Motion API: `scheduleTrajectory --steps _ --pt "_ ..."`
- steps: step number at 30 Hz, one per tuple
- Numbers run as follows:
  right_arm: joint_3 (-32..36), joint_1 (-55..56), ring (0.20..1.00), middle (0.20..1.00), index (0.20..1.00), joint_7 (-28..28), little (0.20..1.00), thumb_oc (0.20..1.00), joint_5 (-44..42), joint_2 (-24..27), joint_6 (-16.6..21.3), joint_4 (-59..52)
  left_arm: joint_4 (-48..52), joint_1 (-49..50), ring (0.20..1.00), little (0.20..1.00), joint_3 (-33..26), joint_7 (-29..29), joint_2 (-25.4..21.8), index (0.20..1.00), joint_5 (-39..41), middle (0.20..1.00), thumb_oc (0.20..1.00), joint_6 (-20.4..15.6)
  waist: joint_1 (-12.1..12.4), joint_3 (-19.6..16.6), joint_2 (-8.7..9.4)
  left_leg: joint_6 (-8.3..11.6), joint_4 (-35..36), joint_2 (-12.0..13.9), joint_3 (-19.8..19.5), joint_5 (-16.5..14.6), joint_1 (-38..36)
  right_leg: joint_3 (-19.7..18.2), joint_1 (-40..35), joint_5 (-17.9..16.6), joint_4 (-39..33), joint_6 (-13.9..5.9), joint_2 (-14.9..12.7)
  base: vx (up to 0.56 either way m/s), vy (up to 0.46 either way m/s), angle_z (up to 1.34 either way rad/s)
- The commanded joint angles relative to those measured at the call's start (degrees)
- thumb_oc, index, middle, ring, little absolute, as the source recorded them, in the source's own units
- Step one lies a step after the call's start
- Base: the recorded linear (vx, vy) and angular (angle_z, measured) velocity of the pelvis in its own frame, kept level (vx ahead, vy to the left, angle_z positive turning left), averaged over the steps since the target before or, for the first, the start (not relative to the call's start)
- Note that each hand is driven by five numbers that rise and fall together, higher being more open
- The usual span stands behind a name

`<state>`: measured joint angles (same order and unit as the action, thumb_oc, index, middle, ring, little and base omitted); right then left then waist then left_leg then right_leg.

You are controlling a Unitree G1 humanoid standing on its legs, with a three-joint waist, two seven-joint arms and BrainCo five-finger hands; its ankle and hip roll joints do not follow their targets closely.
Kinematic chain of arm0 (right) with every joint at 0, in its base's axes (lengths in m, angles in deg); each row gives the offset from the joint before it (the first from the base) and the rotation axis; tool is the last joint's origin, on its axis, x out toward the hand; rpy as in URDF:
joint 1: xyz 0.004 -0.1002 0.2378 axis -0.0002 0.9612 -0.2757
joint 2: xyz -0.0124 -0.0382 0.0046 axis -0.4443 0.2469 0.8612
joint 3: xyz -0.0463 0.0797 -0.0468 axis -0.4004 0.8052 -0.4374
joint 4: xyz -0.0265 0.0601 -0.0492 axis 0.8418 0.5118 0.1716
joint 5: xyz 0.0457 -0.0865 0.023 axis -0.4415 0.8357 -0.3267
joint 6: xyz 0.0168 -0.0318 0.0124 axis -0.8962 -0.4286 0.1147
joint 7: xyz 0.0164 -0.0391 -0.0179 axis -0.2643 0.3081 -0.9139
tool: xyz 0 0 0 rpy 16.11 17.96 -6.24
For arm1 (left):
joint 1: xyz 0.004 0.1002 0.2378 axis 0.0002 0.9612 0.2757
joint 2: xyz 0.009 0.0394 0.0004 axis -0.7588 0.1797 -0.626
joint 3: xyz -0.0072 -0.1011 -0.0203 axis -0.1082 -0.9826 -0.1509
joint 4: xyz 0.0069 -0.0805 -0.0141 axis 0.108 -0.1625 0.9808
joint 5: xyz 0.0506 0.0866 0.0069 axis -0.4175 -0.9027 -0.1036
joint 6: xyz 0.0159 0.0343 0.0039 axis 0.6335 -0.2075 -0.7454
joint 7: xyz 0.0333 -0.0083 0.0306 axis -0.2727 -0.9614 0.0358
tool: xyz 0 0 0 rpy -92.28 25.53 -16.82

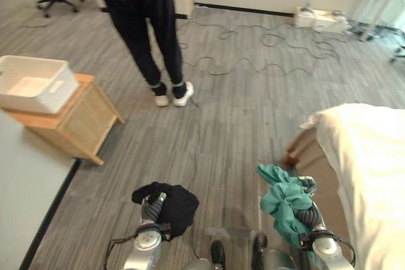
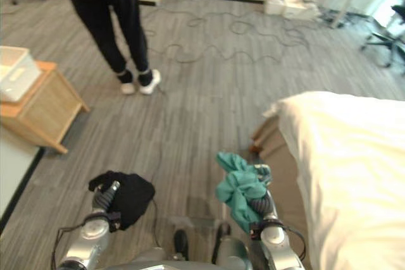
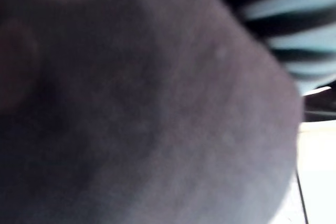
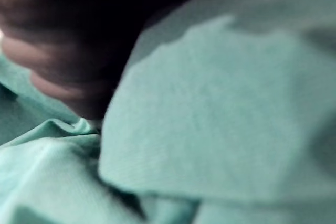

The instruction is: Tidy up the quilt and then pick up the clothes from the bed and put them into the laundry hamper.

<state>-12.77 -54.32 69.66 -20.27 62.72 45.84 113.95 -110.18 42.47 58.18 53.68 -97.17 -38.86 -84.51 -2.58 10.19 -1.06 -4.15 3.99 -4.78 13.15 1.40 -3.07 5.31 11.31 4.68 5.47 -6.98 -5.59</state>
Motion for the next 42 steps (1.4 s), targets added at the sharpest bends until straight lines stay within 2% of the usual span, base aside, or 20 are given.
scheduleTrajectory --steps 1,2,10,12,15,17,19,21,24,26,28,29,30,31,33,35,38,39,40,42 --pt "1.8 -3.2 0.200 0.200 0.200 0.9 0.200 0.200 -0.9 1.0 2.3 -3.8 4.0 -3.7 0.200 0.200 -1.9 -0.6 -0.2 0.200 -3.2 0.200 0.200 -3.3 2.2 1.8 2.16 5.73 0.9 4.7 -4.2 -1.4 1.4 3.6 -8.3 -5.0 -2.0 -2.88 -2.7 0.09 -0.025 0.90" --pt "-1.6 -0.9 0.200 0.200 0.200 -2.0 0.200 0.200 3.7 4.0 4.6 9.2 -3.8 -2.1 0.200 0.200 6.8 4.2 2.0 0.200 -7.7 0.200 0.200 -4.9 4.9 -0.8 0.40 8.20 1.0 7.0 -3.3 -0.9 -0.8 13.5 -14.2 -0.9 -3.2 -1.36 -0.5 0.04 -0.018 0.38" --pt "-1.9 -1.6 0.200 0.200 0.200 -3.3 0.200 0.200 2.7 4.2 5.1 -2.7 9.4 -2.0 0.200 0.200 2.4 3.6 -0.4 0.200 -0.5 0.200 0.200 -6.6 4.4 -1.1 0.27 9.27 1.0 8.2 -1.7 -0.4 -3.6 12.8 -16.4 -0.6 -4.6 -0.32 0.7 0.09 -0.100 0.02" --pt "-2.1 -3.2 0.200 0.200 0.200 -3.5 0.200 0.200 2.9 5.4 5.1 -5.2 11.1 -3.4 0.200 0.200 1.9 3.5 -1.5 0.200 -1.5 0.200 0.200 -6.4 4.6 -0.4 0.85 10.63 -7.7 9.9 -1.3 0.1 -2.0 12.1 -18.3 -0.4 -6.8 0.84 1.9 0.14 -0.284 -0.11" --pt "-2.4 -6.9 0.200 0.200 0.200 -3.1 0.200 0.200 4.9 9.3 4.3 -7.8 11.1 -5.3 0.200 0.200 0.7 3.1 -1.4 0.200 -0.8 0.200 0.200 -6.1 7.0 2.6 1.93 12.22 -31.2 14.0 -3.2 9.9 10.4 11.4 -22.4 0.6 -10.5 3.61 2.9 0.11 -0.243 -0.55" --pt "-2.7 -8.0 0.200 0.200 0.200 -3.1 0.200 0.200 5.2 9.7 4.0 -7.8 11.3 -5.2 0.200 0.200 0.2 2.9 -1.3 0.200 -0.6 0.200 0.200 -6.2 7.8 2.5 1.97 11.56 -33.1 12.9 -3.8 8.2 13.0 10.2 -22.5 1.3 -10.5 3.64 3.0 0.27 -0.075 -0.57" --pt "-3.5 -9.5 0.200 0.200 0.200 -3.6 0.200 0.200 5.6 9.9 3.8 -7.9 12.5 -3.0 0.200 0.200 -1.0 2.9 -1.5 0.200 -0.5 0.200 0.200 -6.5 10.1 1.6 2.30 9.39 -25.1 9.3 -2.2 3.3 17.0 7.3 -23.9 3.4 -10.5 2.93 3.1 0.46 0.022 -0.94" --pt "-3.6 -9.5 0.200 0.200 0.200 -3.9 0.200 0.200 5.7 9.9 3.9 -7.6 12.7 -2.4 0.200 0.200 -1.1 3.1 -1.5 0.200 -0.8 0.200 0.200 -6.5 10.7 1.1 2.56 8.94 -19.7 9.1 0.7 2.9 16.6 7.5 -24.5 4.2 -10.5 2.25 2.8 0.36 0.044 -1.05" --pt "-4.7 -9.9 0.200 0.200 0.200 -4.9 0.200 0.200 6.7 9.4 3.7 -5.7 12.0 -1.7 0.200 0.200 -0.8 3.9 -0.8 0.200 -2.8 0.200 0.200 -5.9 11.6 0.0 2.28 8.91 -0.6 9.5 14.1 5.4 17.9 9.9 -29.1 7.4 -10.5 0.36 4.0 0.76 0.129 -0.15" --pt "-5.0 -10.3 0.200 0.200 0.200 -5.1 0.200 0.200 6.7 8.7 3.7 -5.4 11.6 -1.9 0.200 0.200 -0.8 3.8 -0.9 0.200 -2.9 0.200 0.200 -5.8 11.8 -0.3 2.68 8.29 0.2 9.6 16.8 5.3 18.4 10.8 -30.4 7.9 -10.5 -0.30 4.1 0.64 0.122 0.16" --pt "-6.1 -10.3 0.200 0.200 0.200 -5.9 0.200 0.200 7.4 7.3 3.5 -5.2 11.6 -1.1 0.200 0.200 -1.1 3.6 -1.0 0.200 -2.6 0.200 0.200 -5.3 12.9 -1.5 3.08 6.69 0.3 8.6 17.2 7.2 16.5 10.7 -32.0 6.9 -7.6 -1.56 4.1 0.74 0.159 0.17" --pt "-6.7 -9.4 0.200 0.200 0.200 -5.6 0.200 0.200 8.5 5.9 3.7 -5.0 11.7 -0.5 0.200 0.200 -0.6 3.7 -1.5 0.200 -2.5 0.200 0.200 -5.0 14.8 -1.5 5.57 3.65 0.0 4.9 13.8 6.6 14.9 10.1 -30.0 -1.0 4.6 -6.06 1.6 0.49 0.124 -0.07" --pt "-6.6 -9.4 0.200 0.200 0.200 -5.6 0.200 0.200 8.5 5.8 3.7 -5.1 11.7 -0.5 0.200 0.200 -0.5 3.7 -1.6 0.200 -2.4 0.200 0.200 -5.0 14.8 -1.6 5.75 3.49 0.1 4.6 13.8 6.4 15.0 10.0 -29.8 -0.8 5.1 -6.31 1.3 0.94 0.188 -0.32" --pt "-7.2 -7.7 0.200 0.200 0.200 -6.4 0.200 0.200 9.3 4.9 3.5 -5.6 12.6 -1.0 0.200 0.200 0.5 3.8 -2.2 0.200 -3.2 0.200 0.200 -4.4 13.5 -0.9 5.96 1.56 0.3 3.0 11.5 3.7 9.9 9.7 -22.8 -12.3 24.1 -8.02 -0.6 0.46 0.080 -0.37" --pt "-7.3 -7.5 0.200 0.200 0.200 -6.5 0.200 0.200 9.0 4.5 3.5 -6.4 12.9 -1.3 0.200 0.200 0.8 3.5 -2.7 0.200 -3.5 0.200 0.200 -4.2 12.2 -0.5 4.89 0.74 0.8 3.1 10.4 2.1 7.0 9.1 -18.9 -14.8 32.2 -8.02 -1.2 0.60 0.192 0.05" --pt "-6.9 -6.6 0.200 0.200 0.200 -7.1 0.200 0.200 8.9 4.7 3.7 -8.8 12.9 -2.4 0.200 0.200 1.2 2.9 -3.0 0.200 -4.6 0.200 0.200 -4.1 8.4 1.3 1.69 0.31 1.0 4.6 6.6 0.6 2.5 7.7 -8.4 -11.1 39.4 -8.02 -0.8 0.67 0.227 1.15" --pt "-4.9 -3.8 0.200 0.200 0.200 -7.8 0.200 0.200 6.8 5.5 3.9 -11.2 12.5 -4.2 0.200 0.200 2.1 3.6 -3.1 0.200 -5.2 0.200 0.200 -4.3 2.9 2.2 0.24 2.35 1.0 3.8 -2.5 -3.5 -4.1 6.7 -1.0 -6.3 21.7 -4.61 -2.7 0.85 -0.044 1.92" --pt "-4.9 -3.8 0.200 0.200 0.200 -7.8 0.200 0.200 6.8 5.5 3.9 -11.2 12.5 -4.2 0.200 0.200 2.1 3.6 -3.1 0.200 -5.2 0.200 0.200 -4.3 2.7 2.1 0.03 2.42 1.0 4.1 -2.8 -3.4 -4.0 7.1 -1.4 -6.6 21.1 -4.52 -2.5 0.79 -0.271 1.80" --pt "-3.7 -2.1 0.200 0.200 0.200 -8.1 0.200 0.200 6.2 5.7 3.8 -11.4 12.3 -3.9 0.200 0.200 1.9 4.2 -3.0 0.200 -5.5 0.200 0.200 -4.7 1.3 1.9 0.81 4.30 1.0 4.0 -7.7 -6.7 -7.2 3.5 -0.7 -8.0 -1.1 -4.92 -3.9 0.85 -0.307 2.19" --pt "-3.6 -2.3 0.200 0.200 0.200 -8.1 0.200 0.200 6.3 6.0 3.6 -11.7 11.0 -5.3 0.200 0.200 2.0 4.1 -3.0 0.200 -6.0 0.200 0.200 -4.7 0.6 1.8 1.14 5.19 1.0 4.5 -9.4 -8.4 -8.4 2.3 -0.5 -10.9 -9.4 -5.94 -5.2 0.76 -0.244 1.74"
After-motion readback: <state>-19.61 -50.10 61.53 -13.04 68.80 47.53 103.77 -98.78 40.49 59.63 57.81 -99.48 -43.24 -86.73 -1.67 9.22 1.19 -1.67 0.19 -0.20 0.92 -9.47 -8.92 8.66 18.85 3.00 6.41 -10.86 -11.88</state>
